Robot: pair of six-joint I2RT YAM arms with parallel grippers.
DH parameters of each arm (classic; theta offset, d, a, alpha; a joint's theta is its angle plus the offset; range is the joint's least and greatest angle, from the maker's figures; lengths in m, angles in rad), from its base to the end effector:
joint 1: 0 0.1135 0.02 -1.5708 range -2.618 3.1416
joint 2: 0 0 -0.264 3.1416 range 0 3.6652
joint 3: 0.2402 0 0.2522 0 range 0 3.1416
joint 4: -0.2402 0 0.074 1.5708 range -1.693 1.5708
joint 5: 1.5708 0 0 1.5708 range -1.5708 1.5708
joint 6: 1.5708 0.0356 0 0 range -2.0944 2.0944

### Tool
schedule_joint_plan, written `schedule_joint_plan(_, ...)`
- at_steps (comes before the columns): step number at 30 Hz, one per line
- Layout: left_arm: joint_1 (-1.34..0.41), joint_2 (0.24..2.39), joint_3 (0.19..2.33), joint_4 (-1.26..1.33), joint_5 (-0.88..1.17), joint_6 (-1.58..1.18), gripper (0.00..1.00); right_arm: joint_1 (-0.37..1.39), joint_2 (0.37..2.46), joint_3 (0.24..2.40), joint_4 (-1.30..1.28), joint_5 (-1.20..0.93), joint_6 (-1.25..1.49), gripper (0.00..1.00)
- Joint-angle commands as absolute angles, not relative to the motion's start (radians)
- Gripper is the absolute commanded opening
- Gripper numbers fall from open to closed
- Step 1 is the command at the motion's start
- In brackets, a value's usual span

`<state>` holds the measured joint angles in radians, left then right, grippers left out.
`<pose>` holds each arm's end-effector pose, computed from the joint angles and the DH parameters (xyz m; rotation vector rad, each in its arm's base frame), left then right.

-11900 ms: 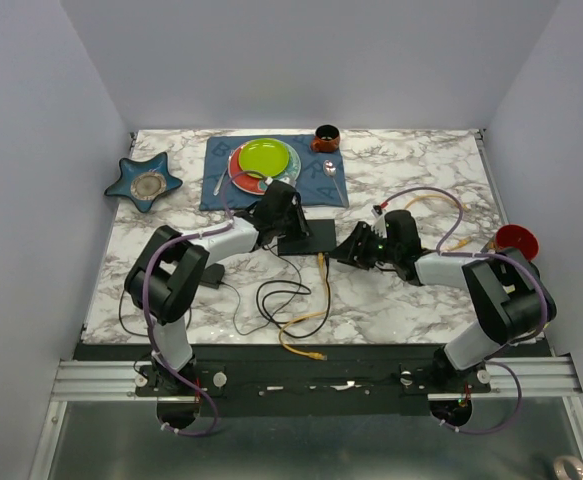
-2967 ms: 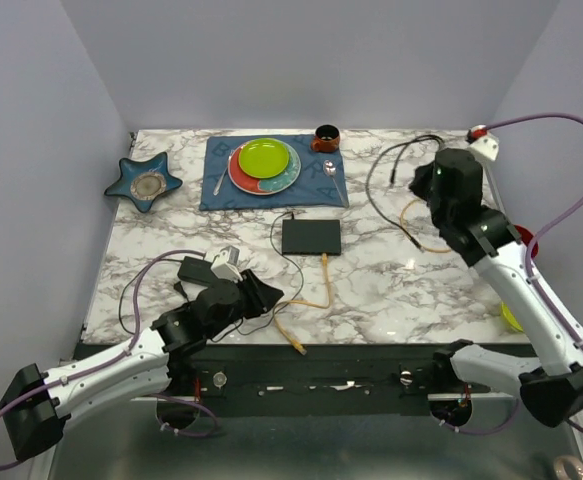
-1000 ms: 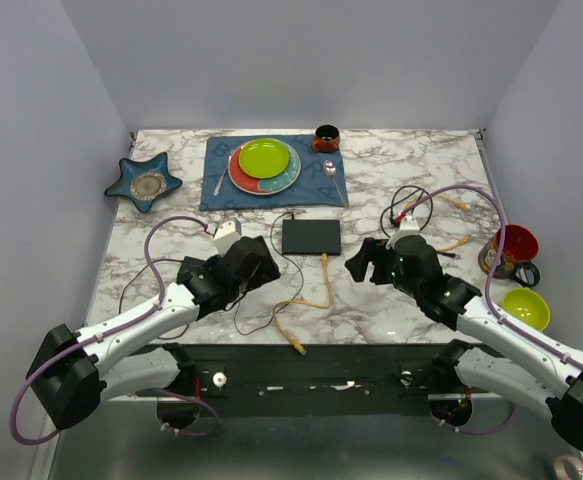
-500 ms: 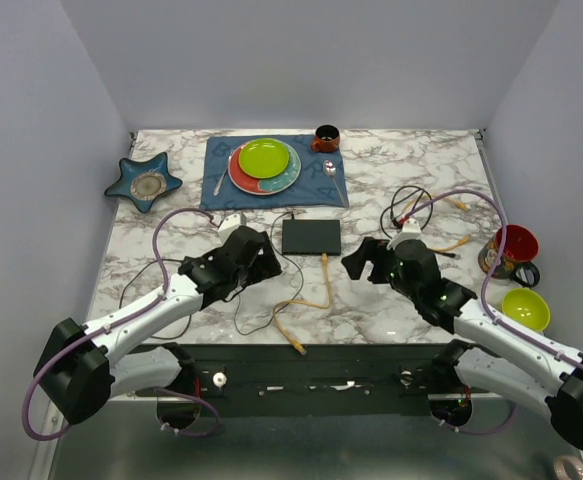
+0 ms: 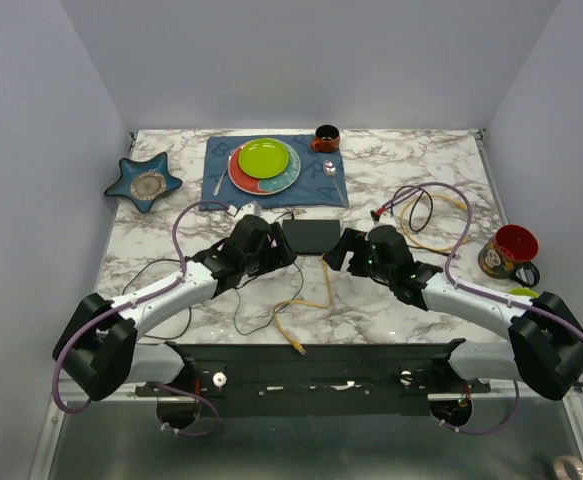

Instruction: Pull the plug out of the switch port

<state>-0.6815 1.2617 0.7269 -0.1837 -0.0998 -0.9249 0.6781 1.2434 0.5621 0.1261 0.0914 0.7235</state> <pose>0.2068 -0.1632 0.2197 -0.3441 2.3668 -0.6982 0.2015 0.1582 0.1981 0.1065 2.2095 0.7162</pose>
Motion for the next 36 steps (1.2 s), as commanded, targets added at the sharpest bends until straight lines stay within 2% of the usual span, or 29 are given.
schedule_joint_plan(1,-0.676,1.313,0.724,-0.06,-0.02,-0.942,0.84,0.667,1.313,0.562,0.27,0.025,0.827,0.89)
schedule_joint_plan(4,-0.673,1.35,0.741,-0.012,-0.006,-0.936,0.79,0.64,1.344,0.511,0.349,0.006,0.877,0.82)
schedule_joint_plan(5,-0.675,1.376,0.764,-0.008,-0.002,-0.931,0.75,0.629,1.35,0.496,0.374,-0.047,0.899,0.75)
schedule_joint_plan(6,-0.675,1.391,0.779,-0.005,-0.002,-0.925,0.66,0.621,1.359,0.483,0.393,-0.061,0.91,0.72)
schedule_joint_plan(8,-0.673,1.431,0.822,0.018,0.038,-0.914,0.58,0.597,1.377,0.451,0.445,-0.095,0.934,0.65)
schedule_joint_plan(9,-0.673,1.445,0.834,0.02,0.04,-0.91,0.54,0.592,1.385,0.443,0.462,-0.104,0.936,0.65)
schedule_joint_plan(15,-0.666,1.557,0.925,0.017,0.06,-0.897,0.52,0.575,1.423,0.41,0.517,-0.127,0.942,0.64)
schedule_joint_plan(29,-0.621,1.729,0.992,0.109,0.198,-0.917,0.55,0.542,1.485,0.333,0.666,-0.184,0.994,0.69)
schedule_joint_plan(36,-0.615,1.747,0.991,0.132,0.219,-0.919,0.56,0.534,1.46,0.319,0.666,-0.178,1.005,0.75)
